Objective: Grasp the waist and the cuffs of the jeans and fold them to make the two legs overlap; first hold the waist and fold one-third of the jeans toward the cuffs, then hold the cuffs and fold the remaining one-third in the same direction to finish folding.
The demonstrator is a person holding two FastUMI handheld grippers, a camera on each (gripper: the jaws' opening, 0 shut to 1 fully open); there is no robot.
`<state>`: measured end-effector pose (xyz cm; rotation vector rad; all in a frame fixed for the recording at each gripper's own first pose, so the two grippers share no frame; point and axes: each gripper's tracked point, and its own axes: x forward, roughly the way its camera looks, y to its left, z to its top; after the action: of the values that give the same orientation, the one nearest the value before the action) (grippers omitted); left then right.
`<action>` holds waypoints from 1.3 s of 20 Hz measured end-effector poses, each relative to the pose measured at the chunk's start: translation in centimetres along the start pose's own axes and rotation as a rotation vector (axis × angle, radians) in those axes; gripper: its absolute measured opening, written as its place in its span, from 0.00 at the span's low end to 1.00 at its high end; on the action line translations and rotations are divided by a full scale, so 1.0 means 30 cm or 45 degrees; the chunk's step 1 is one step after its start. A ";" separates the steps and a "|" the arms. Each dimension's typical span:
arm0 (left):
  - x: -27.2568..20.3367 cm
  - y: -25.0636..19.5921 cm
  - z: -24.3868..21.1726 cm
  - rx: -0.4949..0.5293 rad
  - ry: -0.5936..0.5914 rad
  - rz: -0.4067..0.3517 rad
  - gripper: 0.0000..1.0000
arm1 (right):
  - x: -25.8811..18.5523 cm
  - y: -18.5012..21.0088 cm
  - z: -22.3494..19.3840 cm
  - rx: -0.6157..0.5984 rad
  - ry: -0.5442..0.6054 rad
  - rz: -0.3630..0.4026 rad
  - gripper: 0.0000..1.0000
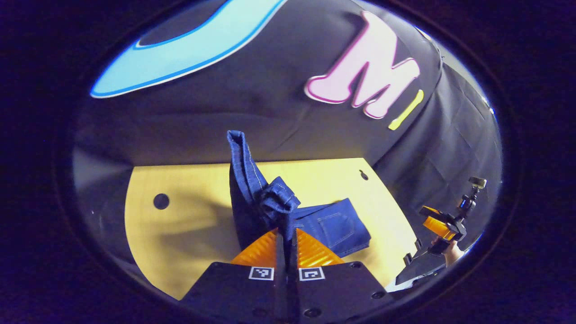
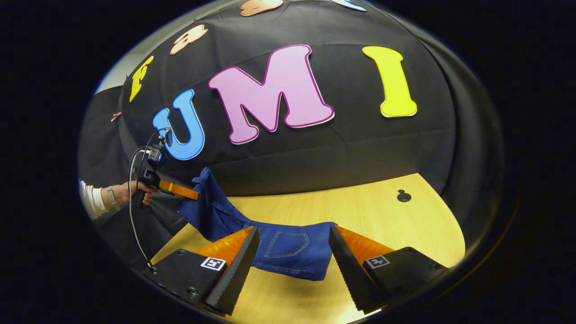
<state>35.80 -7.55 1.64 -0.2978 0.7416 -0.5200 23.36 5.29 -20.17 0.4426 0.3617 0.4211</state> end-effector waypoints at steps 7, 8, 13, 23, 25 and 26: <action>0.422 -0.443 -0.138 0.007 0.174 -0.088 0.06 | -0.147 -0.103 0.019 -0.022 -0.035 -0.076 0.96; 0.493 -0.480 -0.189 0.012 0.228 -0.066 0.06 | -0.165 -0.128 0.005 -0.022 -0.024 -0.091 0.96; 0.731 -0.561 -0.369 -0.015 0.410 0.008 0.06 | -0.205 -0.228 -0.064 -0.022 0.029 -0.130 0.96; 0.659 -0.735 -0.286 -0.082 0.198 -0.059 0.92 | -0.231 -0.250 -0.021 -0.025 -0.011 -0.100 0.96; 0.530 -0.736 -0.243 -0.008 0.086 -0.028 0.95 | -0.270 -0.216 0.006 -0.023 -0.042 -0.099 0.96; 0.458 -0.742 -0.228 0.039 0.014 -0.009 0.96 | -0.293 -0.201 0.017 -0.034 -0.057 -0.104 0.96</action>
<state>31.87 -34.14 -1.25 -0.2693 0.7424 -0.5397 17.97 -3.90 -20.49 0.4091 0.3297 0.3356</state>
